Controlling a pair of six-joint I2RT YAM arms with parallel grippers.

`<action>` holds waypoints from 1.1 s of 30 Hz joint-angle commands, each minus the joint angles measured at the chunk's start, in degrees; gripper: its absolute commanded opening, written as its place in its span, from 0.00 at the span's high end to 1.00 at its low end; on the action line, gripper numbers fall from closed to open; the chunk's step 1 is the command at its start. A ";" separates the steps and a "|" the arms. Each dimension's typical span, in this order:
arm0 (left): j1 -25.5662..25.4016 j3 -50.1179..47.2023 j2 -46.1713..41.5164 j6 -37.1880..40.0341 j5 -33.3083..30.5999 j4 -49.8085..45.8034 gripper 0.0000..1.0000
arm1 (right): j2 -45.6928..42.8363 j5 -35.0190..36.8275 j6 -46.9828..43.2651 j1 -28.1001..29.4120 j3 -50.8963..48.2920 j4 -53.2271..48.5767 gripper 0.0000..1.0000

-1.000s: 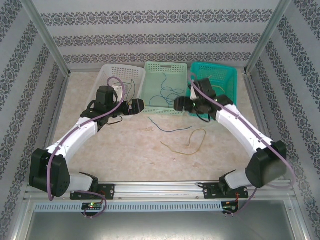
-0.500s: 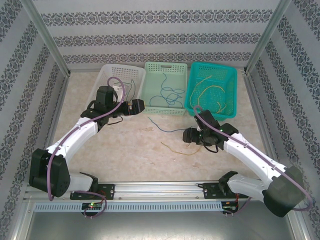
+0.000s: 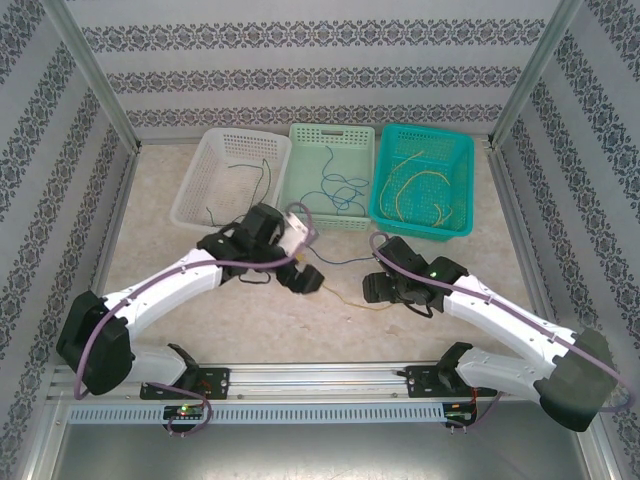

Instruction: Untangle the cables

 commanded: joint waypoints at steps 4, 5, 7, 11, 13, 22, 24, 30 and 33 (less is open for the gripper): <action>-8.07 1.04 6.74 14.40 -9.21 -4.81 0.04 | -5.32 4.62 3.50 -3.52 -2.68 -0.36 0.25; -8.81 1.34 7.80 15.46 -10.17 -4.75 0.05 | -6.93 3.95 3.96 -5.13 -3.34 0.31 0.25; -10.13 2.05 9.80 17.52 -12.50 -4.02 0.05 | -11.81 0.39 4.64 -9.79 -5.53 2.96 0.26; -11.37 3.91 13.14 20.63 -13.86 -1.50 0.05 | -20.09 -7.88 5.98 -20.02 -9.47 6.60 0.30; -12.39 6.55 16.58 22.93 -15.53 -2.50 0.06 | -22.53 -11.26 5.86 -23.49 -10.15 6.96 0.31; -13.09 14.42 27.77 28.52 -15.68 -4.91 0.12 | -20.97 -15.00 2.53 -27.01 -8.22 5.83 0.26; -13.08 15.36 29.16 29.05 -15.57 -5.74 0.13 | -20.45 -15.52 2.09 -27.69 -8.22 6.46 0.24; -13.21 15.93 31.39 29.11 -15.31 -5.19 0.19 | -20.21 -16.64 1.53 -30.06 -8.99 7.55 0.22; -13.15 17.21 32.91 28.37 -12.90 -4.92 0.34 | -20.44 -17.31 1.27 -31.06 -9.05 7.37 0.21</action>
